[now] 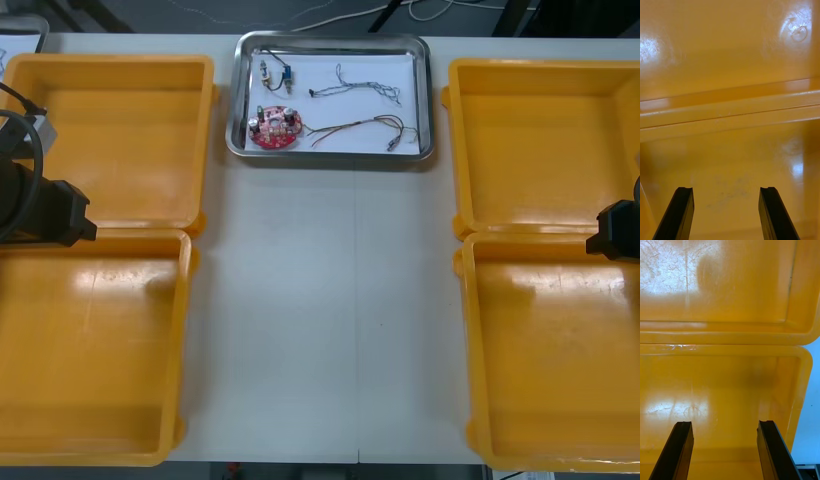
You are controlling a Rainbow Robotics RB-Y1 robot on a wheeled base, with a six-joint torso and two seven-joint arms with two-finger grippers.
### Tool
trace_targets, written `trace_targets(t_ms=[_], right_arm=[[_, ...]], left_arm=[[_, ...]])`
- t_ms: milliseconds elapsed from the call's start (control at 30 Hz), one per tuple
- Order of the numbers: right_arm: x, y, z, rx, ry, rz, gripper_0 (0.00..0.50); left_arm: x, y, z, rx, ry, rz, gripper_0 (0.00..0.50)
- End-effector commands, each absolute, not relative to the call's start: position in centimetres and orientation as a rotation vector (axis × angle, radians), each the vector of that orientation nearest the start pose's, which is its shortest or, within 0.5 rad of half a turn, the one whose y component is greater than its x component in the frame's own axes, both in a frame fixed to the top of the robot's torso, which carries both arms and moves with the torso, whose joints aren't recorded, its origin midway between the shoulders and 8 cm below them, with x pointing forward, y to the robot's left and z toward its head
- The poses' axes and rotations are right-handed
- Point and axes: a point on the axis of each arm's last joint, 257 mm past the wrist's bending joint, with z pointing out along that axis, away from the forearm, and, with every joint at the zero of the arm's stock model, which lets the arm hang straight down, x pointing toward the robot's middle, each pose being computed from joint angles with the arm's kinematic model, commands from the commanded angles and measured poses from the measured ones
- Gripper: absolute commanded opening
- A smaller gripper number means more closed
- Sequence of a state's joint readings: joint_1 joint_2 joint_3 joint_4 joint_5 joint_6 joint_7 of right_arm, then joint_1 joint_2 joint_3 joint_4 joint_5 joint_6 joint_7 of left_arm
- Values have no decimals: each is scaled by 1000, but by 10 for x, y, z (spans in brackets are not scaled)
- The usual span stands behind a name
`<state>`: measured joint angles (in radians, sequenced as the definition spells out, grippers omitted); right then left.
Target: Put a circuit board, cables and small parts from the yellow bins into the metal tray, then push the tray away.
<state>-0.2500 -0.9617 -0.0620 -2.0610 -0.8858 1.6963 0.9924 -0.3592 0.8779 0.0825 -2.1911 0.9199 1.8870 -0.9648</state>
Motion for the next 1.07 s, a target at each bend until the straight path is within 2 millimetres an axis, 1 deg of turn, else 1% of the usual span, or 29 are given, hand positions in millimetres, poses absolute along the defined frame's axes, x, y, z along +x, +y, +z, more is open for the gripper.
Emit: trace_targets(t_ms=[33,1067], right_arm=[[416,-363,-163,161,2626,-3,500],[416,-363,-163,161,2626,-3,500]], left_arm=[[403,327,-123,-100,2614,2,500],[403,327,-123,-100,2614,2,500]])
